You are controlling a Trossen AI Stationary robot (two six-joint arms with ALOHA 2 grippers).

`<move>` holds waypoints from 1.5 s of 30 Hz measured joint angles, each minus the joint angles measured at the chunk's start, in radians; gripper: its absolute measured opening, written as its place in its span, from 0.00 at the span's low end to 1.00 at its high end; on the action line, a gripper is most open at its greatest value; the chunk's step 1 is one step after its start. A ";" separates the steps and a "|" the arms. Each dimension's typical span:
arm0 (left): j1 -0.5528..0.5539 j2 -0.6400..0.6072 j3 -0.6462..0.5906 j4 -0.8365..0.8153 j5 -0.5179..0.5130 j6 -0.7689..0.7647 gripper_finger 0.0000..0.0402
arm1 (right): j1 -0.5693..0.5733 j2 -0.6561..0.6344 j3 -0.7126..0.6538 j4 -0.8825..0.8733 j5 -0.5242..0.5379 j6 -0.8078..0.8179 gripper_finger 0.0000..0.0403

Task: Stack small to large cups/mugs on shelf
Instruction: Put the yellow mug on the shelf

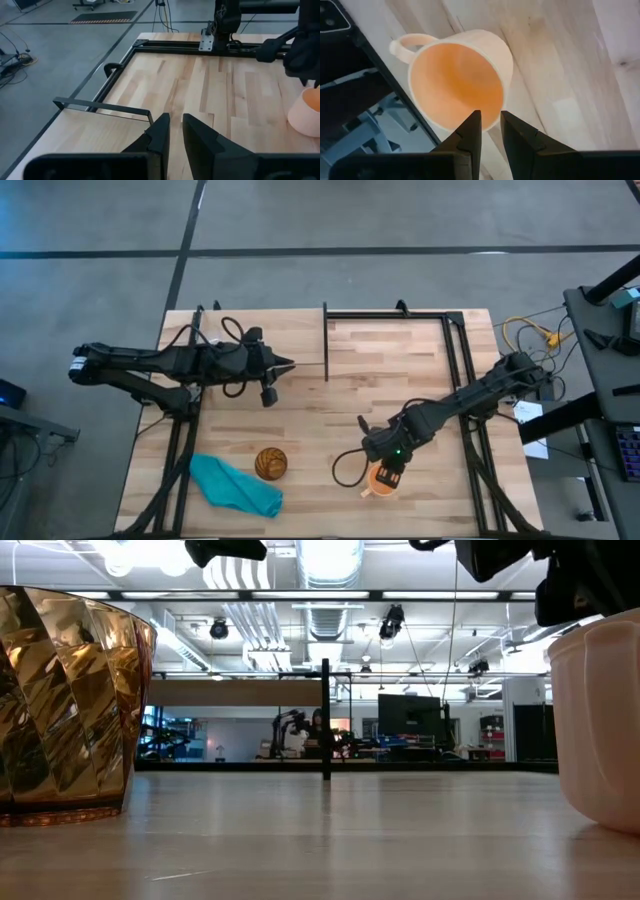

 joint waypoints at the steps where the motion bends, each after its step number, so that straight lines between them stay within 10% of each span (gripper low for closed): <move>1: 0.000 0.000 0.000 0.000 0.000 0.000 0.10 | 0.000 0.002 0.000 0.001 0.000 0.007 0.17; 33: -0.021 0.002 0.032 0.083 0.004 0.005 0.10 | -0.003 0.132 -0.003 -0.027 0.081 -0.024 0.17; 45: -0.021 -0.017 0.037 0.075 0.004 0.009 0.10 | -0.098 0.109 0.044 -0.033 0.082 -0.022 0.03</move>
